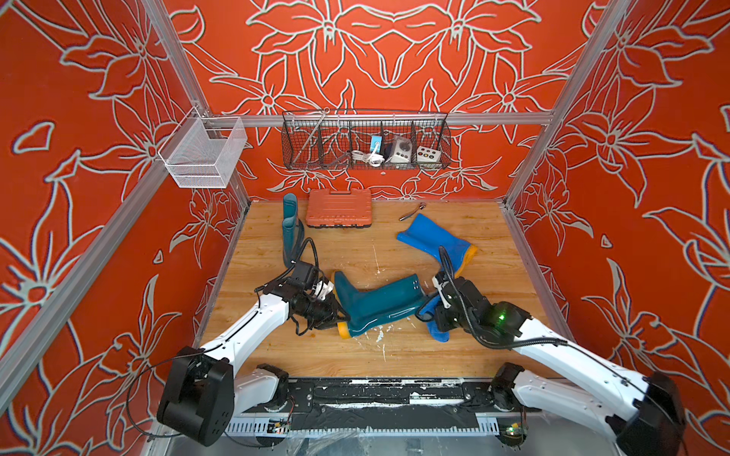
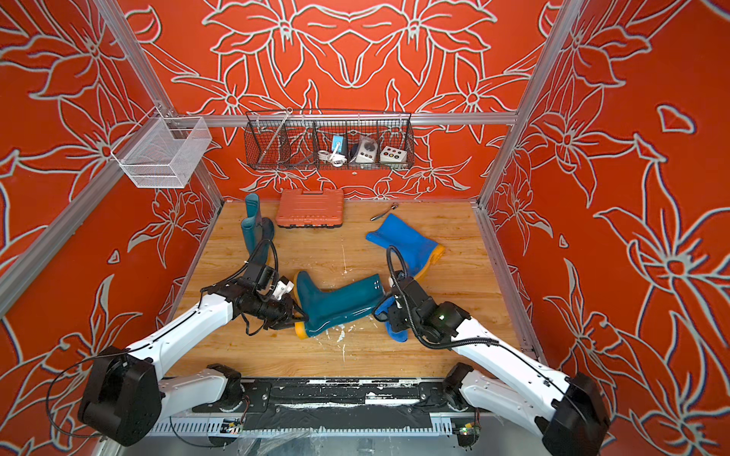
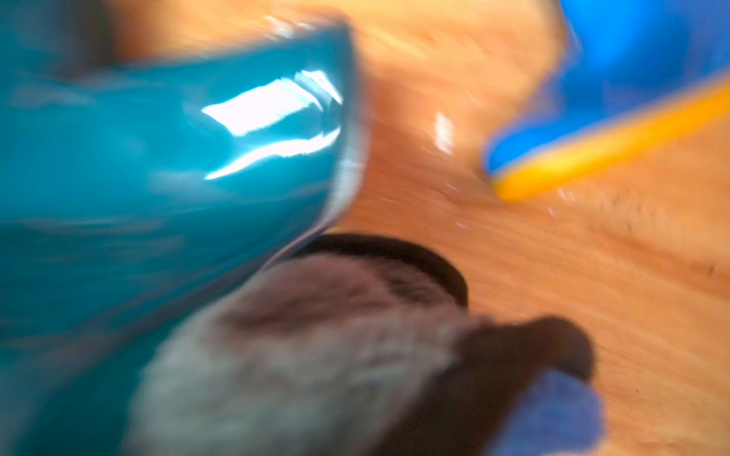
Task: Wipe the rubber boots with a cloth
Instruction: Wipe the dirt off the rubber boot.
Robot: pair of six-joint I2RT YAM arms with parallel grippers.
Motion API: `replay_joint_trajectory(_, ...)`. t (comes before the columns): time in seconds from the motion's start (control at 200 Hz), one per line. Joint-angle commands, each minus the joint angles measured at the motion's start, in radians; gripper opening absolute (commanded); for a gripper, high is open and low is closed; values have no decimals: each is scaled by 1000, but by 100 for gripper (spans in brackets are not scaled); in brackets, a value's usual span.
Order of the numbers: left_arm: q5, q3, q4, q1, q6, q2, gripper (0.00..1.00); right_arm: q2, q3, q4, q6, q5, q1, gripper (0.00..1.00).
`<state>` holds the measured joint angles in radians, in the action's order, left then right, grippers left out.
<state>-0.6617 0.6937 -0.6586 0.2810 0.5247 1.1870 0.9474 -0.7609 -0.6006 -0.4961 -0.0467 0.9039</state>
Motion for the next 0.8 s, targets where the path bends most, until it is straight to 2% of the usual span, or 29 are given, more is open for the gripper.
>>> replay_joint_trajectory(0.0,28,30,44,40,-134,-15,0,49,-153,72,-50,6,98,0)
replay_joint_trajectory(0.07,45,20,85,79,-130,-24,0,182,-224,146,-63,51,87,0)
replay_joint_trajectory(0.18,57,-6,106,95,-117,-46,0,453,-455,115,-95,142,49,0)
replay_joint_trajectory(0.26,82,-10,77,97,-122,-65,0,538,-540,145,-105,178,17,0)
replay_joint_trajectory(0.335,98,-21,89,103,-113,-91,0,534,-554,170,-96,169,-53,0)
replay_joint_trajectory(0.41,128,-23,88,102,-112,-93,0,491,-556,116,-67,148,-179,0)
replay_joint_trajectory(0.525,118,-17,89,104,-119,-64,0,310,-484,77,-10,149,-451,0)
replay_joint_trajectory(0.6,122,-14,93,104,-122,-48,0,237,-486,26,46,174,-583,0)
replay_joint_trajectory(0.676,125,-16,111,104,-119,-36,0,224,-507,-13,97,193,-608,0)
replay_joint_trajectory(0.711,120,-16,123,104,-119,-28,0,236,-500,2,88,266,-606,0)
replay_joint_trajectory(0.751,112,-18,141,104,-114,-17,0,260,-478,41,53,339,-585,0)
replay_joint_trajectory(0.796,103,-20,157,104,-109,-4,0,301,-456,86,26,372,-517,0)
